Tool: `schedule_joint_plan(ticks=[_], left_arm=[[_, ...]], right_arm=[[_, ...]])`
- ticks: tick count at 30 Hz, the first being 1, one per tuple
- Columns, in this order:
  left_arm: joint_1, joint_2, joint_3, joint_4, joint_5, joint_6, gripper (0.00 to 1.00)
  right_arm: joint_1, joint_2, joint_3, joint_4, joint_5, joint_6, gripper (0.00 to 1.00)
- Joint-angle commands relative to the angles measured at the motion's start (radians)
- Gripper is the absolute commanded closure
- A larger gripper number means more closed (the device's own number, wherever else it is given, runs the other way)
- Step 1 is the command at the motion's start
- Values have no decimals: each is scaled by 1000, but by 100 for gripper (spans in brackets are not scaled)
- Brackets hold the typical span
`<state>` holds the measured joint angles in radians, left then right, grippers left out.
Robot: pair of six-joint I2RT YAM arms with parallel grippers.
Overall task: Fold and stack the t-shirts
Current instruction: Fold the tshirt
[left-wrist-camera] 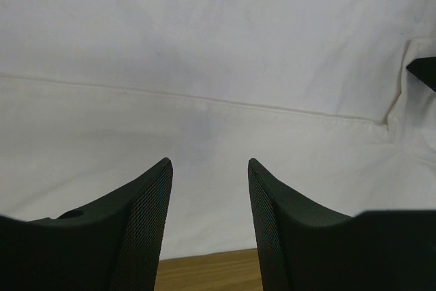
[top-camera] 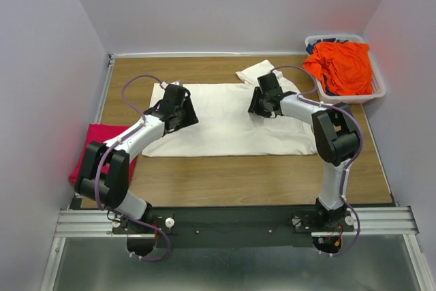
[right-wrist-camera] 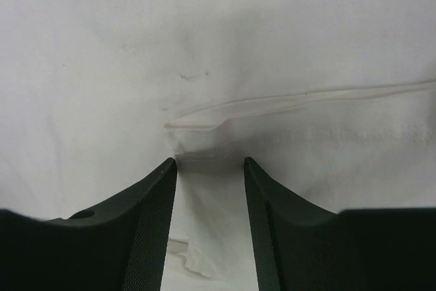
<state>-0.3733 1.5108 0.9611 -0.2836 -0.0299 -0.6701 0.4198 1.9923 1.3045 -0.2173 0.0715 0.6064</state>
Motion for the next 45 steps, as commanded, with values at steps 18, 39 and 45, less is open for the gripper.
schedule_joint_plan(ticks=[18,39,45], left_arm=[[187,182,330,-49,-44,-80,43],[304,931,1268,-371,-467,125,49],[306,950,1259,-351,-473,161,49]], right_arm=[[28,-64,-61,27,-36,-54,25],[-118,227,564,24,1,-237,23],[-150,304,618,32,-32,-263,23]])
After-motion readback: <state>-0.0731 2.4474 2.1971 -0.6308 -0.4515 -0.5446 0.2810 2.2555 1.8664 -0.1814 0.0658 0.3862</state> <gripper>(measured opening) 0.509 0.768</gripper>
